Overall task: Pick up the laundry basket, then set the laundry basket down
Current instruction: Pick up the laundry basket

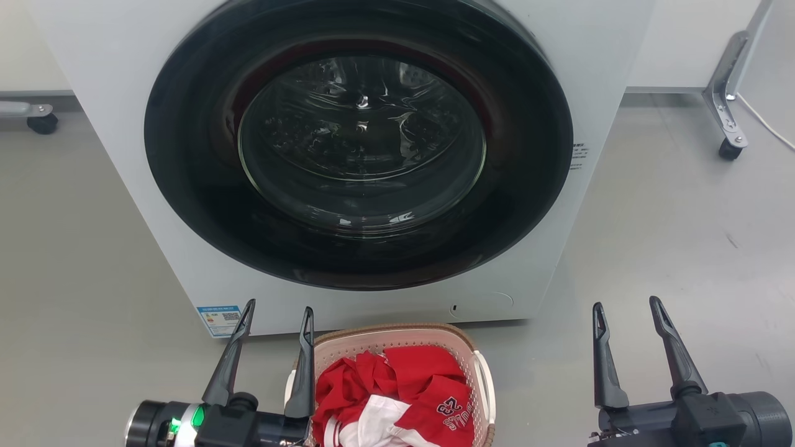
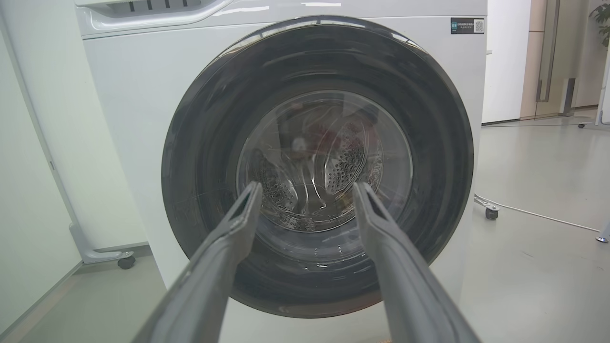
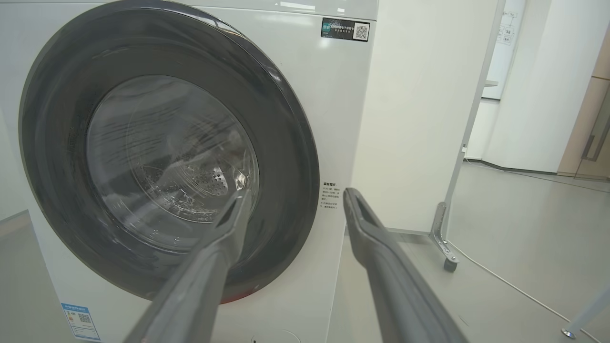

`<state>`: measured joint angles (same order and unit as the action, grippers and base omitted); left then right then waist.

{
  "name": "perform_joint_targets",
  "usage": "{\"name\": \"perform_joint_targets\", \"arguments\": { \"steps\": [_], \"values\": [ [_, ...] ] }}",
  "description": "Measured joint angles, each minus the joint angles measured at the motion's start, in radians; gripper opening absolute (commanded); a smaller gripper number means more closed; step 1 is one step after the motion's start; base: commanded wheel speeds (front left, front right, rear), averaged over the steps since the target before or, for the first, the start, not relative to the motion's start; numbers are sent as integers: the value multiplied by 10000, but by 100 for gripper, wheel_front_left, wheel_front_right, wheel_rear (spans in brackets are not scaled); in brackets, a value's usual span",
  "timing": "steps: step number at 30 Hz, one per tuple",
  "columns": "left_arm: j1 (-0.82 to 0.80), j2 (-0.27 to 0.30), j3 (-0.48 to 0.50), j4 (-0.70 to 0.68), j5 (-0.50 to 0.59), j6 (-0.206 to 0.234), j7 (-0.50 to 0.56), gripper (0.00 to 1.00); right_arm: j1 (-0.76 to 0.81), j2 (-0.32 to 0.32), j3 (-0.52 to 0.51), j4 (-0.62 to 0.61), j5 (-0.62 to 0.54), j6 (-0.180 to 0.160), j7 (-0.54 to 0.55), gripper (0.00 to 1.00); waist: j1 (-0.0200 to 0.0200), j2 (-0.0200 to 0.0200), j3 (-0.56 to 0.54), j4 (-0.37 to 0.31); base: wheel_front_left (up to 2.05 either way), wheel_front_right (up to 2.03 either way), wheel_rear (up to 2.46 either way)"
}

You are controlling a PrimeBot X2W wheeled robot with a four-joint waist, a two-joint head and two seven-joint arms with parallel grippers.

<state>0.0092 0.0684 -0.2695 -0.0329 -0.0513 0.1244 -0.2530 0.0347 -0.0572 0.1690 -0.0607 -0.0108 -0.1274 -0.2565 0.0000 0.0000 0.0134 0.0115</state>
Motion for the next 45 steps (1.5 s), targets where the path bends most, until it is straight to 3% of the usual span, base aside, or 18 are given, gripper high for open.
{"name": "perform_joint_targets", "arguments": {
  "steps": [17, 21, 45],
  "values": [
    [-26, 4, 4, -96, 182, -12, 0, 100, -12, 2, -63, -140, 119, 6, 0, 100, 0, 0, 696, -8, 0, 0, 0],
    [-314, -12, 6, 104, 174, -27, 0, 100, -217, -42, -109, 63, 209, 134, 0, 100, 0, 1, 1131, -3, 0, 0, 0],
    [-3664, -138, 188, 4084, -169, -454, 2, 100, -4026, -221, -138, 3289, 470, 851, -2, 100, 3, 2, 4671, 231, 0, 0, 0]
  ]
}}
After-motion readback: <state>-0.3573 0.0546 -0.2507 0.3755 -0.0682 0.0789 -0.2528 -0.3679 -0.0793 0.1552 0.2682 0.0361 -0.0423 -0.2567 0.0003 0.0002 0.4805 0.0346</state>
